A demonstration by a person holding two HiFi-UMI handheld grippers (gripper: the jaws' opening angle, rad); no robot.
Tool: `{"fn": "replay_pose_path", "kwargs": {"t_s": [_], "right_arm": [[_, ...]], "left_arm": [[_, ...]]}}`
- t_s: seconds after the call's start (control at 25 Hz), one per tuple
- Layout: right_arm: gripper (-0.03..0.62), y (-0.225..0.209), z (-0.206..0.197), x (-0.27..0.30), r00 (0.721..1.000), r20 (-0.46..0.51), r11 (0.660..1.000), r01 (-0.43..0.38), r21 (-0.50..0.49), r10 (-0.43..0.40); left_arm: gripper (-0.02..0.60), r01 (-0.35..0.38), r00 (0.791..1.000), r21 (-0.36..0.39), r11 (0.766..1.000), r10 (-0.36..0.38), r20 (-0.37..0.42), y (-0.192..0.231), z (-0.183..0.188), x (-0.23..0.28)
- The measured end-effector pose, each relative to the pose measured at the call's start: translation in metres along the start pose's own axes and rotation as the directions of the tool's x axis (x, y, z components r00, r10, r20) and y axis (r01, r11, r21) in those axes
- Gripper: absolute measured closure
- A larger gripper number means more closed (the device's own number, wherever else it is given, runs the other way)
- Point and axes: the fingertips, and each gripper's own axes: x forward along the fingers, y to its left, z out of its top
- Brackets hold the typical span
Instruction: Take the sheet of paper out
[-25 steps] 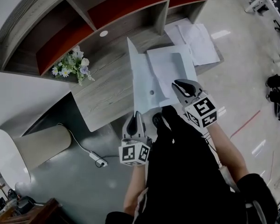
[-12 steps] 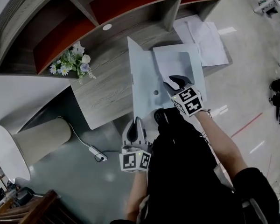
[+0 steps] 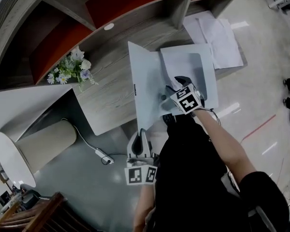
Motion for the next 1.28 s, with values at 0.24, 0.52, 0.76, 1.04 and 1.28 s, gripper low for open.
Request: {"fn": "replay_pose_path", "kwargs": {"t_s": [0.24, 0.52, 0.76, 1.04, 1.28], "right_arm": [[0.402, -0.007, -0.013, 0.022, 0.998, -0.055, 1.000, 0.012, -0.014, -0.012], [0.415, -0.011, -0.024, 0.032, 0.996, -0.087, 0.999, 0.004, 0.035, -0.001], [0.474, -0.019, -0.025, 0.036, 0.993, -0.108, 0.999, 0.044, -0.007, -0.044], [0.516, -0.015, -0.024, 0.038, 0.991, -0.122, 0.998, 0.042, -0.056, -0.049], [0.579, -0.008, -0.023, 0.039, 0.992, -0.124, 0.999, 0.031, -0.024, -0.034]], "left_arm": [[0.566, -0.013, 1.000, 0.011, 1.000, 0.013, -0.010, 0.000, -0.001, 0.000], [0.566, -0.016, 1.000, 0.015, 1.000, 0.017, -0.014, 0.002, -0.002, 0.000], [0.566, -0.013, 1.000, 0.017, 1.000, 0.013, -0.015, 0.002, 0.000, 0.001], [0.566, -0.005, 1.000, 0.023, 1.000, 0.006, -0.013, -0.001, -0.002, 0.001], [0.566, -0.007, 1.000, 0.021, 1.000, 0.007, -0.010, 0.000, -0.001, 0.001]]}}
